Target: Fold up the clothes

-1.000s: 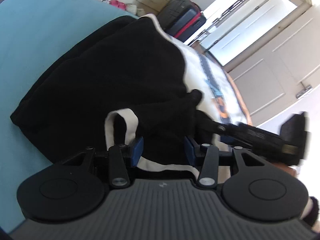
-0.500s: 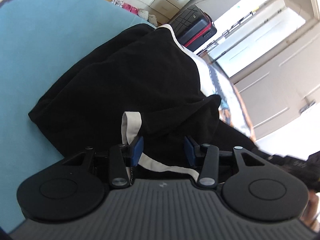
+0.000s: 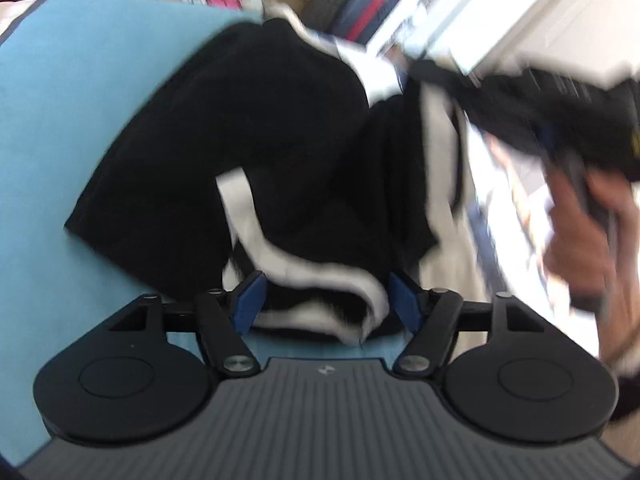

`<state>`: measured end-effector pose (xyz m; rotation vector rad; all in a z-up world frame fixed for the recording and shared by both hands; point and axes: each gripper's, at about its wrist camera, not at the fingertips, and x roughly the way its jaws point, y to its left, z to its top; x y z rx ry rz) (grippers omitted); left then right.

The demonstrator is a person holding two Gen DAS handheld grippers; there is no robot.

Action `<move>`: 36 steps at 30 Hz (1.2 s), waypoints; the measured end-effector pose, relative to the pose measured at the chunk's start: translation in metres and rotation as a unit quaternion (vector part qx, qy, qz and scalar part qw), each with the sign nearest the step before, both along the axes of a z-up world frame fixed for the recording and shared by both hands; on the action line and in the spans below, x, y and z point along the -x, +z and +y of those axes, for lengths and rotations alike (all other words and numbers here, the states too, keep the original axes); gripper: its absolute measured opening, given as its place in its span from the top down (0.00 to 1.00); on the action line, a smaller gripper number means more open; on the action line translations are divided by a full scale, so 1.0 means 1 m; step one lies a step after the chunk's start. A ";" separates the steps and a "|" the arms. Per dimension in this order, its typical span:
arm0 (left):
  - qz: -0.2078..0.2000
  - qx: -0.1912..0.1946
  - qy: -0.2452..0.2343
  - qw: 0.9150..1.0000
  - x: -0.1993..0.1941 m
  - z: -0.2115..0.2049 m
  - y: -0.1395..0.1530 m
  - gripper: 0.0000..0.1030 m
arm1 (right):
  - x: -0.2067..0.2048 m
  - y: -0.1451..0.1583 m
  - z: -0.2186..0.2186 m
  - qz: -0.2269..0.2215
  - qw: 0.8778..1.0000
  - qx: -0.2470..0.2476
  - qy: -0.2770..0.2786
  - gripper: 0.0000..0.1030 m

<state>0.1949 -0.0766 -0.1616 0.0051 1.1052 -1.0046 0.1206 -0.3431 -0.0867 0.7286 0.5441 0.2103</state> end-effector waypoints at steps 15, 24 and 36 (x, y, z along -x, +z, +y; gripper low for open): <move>-0.052 0.148 0.039 0.987 -0.010 -0.017 0.014 0.26 | -0.014 -0.017 0.004 0.043 0.994 -0.094 0.038 0.94; 0.044 0.137 0.144 0.979 -0.043 0.002 -0.027 0.60 | 0.021 -0.003 -0.003 0.024 0.999 -0.042 -0.020 0.49; 0.084 0.155 0.176 0.968 -0.063 0.013 -0.044 0.60 | 0.037 -0.027 0.020 0.070 0.997 0.038 -0.001 0.50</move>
